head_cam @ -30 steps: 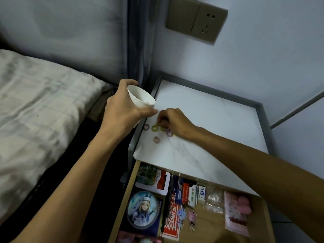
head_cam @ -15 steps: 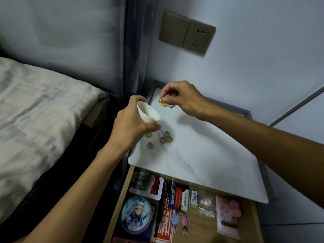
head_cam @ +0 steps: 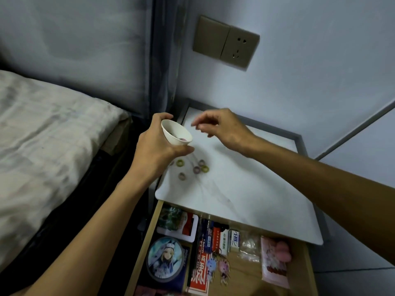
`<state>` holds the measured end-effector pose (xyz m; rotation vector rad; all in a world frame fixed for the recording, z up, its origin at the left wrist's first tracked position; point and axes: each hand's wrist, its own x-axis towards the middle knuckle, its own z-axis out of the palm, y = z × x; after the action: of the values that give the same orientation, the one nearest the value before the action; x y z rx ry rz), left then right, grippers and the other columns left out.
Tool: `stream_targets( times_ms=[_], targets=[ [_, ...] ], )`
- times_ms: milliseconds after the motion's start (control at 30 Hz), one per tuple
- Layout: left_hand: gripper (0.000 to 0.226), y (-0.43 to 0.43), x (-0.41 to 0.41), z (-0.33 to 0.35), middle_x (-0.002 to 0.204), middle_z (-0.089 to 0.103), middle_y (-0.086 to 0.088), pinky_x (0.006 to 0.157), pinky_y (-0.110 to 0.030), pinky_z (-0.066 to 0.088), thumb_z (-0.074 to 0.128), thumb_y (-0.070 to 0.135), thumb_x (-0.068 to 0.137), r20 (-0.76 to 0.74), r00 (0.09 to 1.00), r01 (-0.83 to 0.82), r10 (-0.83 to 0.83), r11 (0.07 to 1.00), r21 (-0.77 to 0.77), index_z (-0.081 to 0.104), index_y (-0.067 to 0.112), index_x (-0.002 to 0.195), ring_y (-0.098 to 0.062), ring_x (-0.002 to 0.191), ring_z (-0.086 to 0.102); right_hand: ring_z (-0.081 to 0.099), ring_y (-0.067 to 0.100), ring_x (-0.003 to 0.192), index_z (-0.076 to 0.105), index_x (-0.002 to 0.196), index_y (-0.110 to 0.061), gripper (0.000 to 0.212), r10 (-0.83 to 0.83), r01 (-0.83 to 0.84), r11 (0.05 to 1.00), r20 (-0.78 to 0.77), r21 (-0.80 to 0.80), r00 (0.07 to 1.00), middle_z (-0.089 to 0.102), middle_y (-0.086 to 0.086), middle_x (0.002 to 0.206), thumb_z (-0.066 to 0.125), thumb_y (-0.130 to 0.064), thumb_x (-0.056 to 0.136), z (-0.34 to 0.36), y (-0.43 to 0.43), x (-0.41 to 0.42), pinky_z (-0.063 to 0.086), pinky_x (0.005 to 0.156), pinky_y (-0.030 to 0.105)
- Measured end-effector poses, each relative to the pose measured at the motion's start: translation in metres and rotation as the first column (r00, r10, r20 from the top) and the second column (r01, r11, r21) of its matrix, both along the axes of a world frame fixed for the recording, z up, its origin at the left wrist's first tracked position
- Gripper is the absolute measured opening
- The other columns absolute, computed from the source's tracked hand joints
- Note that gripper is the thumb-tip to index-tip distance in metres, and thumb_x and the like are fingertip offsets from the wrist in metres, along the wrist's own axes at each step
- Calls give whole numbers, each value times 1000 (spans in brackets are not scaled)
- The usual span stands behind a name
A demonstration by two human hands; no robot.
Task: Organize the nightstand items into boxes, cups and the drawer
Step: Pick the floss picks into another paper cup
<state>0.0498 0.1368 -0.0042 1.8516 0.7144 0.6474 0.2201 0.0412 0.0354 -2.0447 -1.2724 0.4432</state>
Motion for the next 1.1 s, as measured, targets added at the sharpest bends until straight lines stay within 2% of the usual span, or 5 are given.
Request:
stream_targets(
  times_ms=[167,600,833,967,1100],
  targets=[
    [81,11,-4,1,112,62,3,61,-4,42,93,29,62,-1,998,-56,56,998,15,49,26,130,-12,99,57,56,13,93,67,114,-22,36,-108,152,903,129,-402,986,60,-1,104,76,-38,83,-80,-28,6,42,79,26],
    [82,10,-4,-2,114,59,2,57,3,37,92,28,63,-31,999,-25,26,999,40,48,23,132,-14,98,54,62,8,65,73,99,-6,12,-116,157,938,149,-307,982,72,8,94,63,-4,93,-105,-34,-14,43,59,4],
    [83,5,-1,-4,116,60,-3,51,-1,40,92,23,64,-32,999,16,-15,999,30,46,23,134,-15,96,56,69,11,64,74,89,-8,8,-262,266,960,52,-88,964,73,5,74,68,-5,88,-48,-29,-1,55,62,22],
    [87,3,3,-7,115,62,1,59,-7,41,92,29,61,-58,998,28,-25,998,64,45,27,134,-16,99,59,66,7,62,71,89,-5,6,-85,87,993,-18,74,996,69,0,71,69,-1,86,5,-4,-14,56,68,25],
    [82,-6,4,-3,105,63,10,58,-5,44,91,22,63,-15,997,80,-79,996,50,45,24,131,2,86,61,63,-3,72,76,99,-17,19,162,-152,986,182,-70,970,71,-9,82,73,-8,83,16,13,-40,49,68,11]
  ],
)
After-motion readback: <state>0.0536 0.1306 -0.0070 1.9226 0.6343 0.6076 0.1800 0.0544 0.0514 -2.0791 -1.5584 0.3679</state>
